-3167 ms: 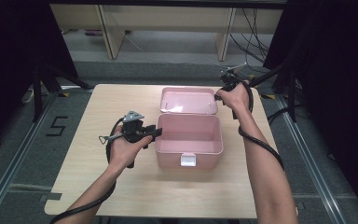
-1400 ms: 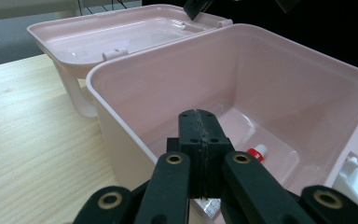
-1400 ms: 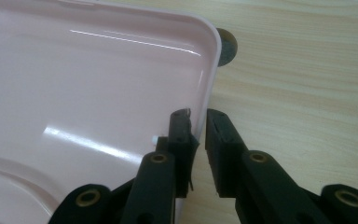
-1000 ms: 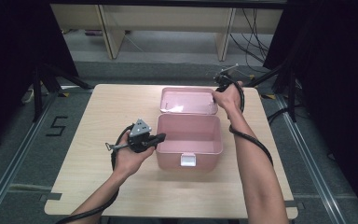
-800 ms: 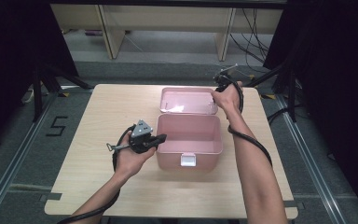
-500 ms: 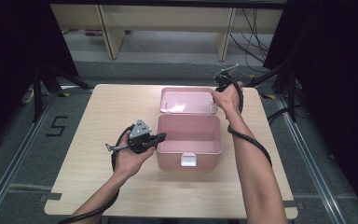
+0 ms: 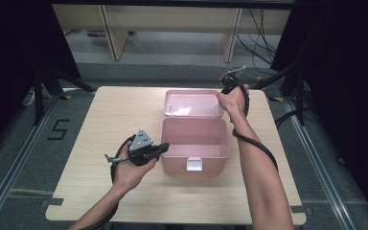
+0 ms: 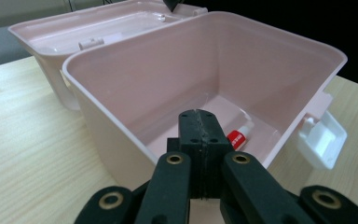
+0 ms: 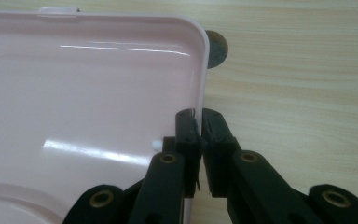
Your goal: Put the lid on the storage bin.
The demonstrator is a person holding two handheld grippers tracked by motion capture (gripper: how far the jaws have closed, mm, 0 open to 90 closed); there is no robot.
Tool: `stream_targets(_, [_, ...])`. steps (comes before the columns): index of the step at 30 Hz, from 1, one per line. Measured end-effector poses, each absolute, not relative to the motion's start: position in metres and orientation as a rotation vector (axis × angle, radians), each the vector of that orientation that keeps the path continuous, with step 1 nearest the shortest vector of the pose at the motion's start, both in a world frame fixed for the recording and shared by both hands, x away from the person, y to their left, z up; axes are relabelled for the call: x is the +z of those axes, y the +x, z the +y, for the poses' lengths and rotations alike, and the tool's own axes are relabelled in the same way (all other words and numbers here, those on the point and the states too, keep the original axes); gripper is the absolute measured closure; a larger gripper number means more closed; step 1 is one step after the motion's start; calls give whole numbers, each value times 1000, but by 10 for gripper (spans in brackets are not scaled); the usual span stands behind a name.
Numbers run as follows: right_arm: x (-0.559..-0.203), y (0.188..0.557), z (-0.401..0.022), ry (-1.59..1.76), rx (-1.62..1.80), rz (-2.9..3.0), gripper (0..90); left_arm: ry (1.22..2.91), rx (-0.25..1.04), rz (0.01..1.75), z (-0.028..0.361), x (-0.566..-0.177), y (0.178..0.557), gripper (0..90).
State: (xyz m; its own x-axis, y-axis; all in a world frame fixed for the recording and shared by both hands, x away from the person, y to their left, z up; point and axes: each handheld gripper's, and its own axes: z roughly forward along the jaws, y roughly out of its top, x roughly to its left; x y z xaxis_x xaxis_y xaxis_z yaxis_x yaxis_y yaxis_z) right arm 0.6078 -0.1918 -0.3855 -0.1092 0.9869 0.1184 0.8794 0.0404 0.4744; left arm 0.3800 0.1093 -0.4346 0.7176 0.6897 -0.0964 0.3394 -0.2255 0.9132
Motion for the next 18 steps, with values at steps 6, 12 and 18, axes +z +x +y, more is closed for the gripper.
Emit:
stream_targets(6, [-384,607,-192,1928,675,2050,874,1845,434,788,105,-437,378,900])
stream_targets(12, [-382,605,-194,1919,702,2045,879,1844,440,773,102,-441,378,900])
stream_targets(18, [-377,601,-196,1908,731,2040,879,1832,468,767,102,-446,376,900])
